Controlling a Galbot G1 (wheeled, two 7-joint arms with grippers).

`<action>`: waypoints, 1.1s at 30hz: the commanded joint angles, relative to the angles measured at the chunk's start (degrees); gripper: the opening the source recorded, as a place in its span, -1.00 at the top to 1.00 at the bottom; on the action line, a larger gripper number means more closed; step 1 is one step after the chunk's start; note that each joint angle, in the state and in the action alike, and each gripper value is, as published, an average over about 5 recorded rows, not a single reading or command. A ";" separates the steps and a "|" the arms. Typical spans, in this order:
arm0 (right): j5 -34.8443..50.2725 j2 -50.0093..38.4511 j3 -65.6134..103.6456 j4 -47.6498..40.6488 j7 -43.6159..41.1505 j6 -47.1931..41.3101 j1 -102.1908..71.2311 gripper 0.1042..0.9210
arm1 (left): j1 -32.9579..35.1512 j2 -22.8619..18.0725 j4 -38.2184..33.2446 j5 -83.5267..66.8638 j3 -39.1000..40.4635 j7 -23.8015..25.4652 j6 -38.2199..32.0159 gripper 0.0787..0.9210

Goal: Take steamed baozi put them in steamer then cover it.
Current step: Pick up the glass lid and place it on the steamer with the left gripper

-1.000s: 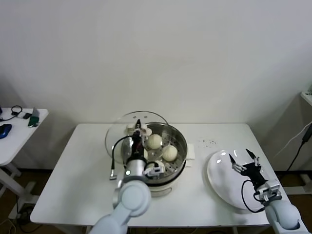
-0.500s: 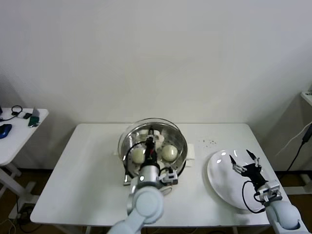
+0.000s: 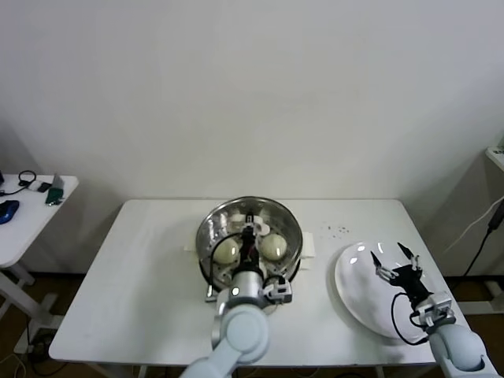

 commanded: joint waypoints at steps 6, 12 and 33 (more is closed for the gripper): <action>-0.23 0.15 0.28 -0.70 -0.28 0.47 0.02 -0.76 | -0.31 0.02 1.40 0.94 0.98 -0.21 2.81 0.82; -0.42 0.38 0.56 -0.93 -0.41 0.70 -0.06 -0.76 | -1.22 0.22 2.45 0.83 1.46 -0.34 2.81 0.82; -0.64 0.65 1.14 -1.15 -1.11 1.02 -0.22 -0.76 | -0.93 0.73 2.62 -0.28 1.61 -1.09 2.81 0.82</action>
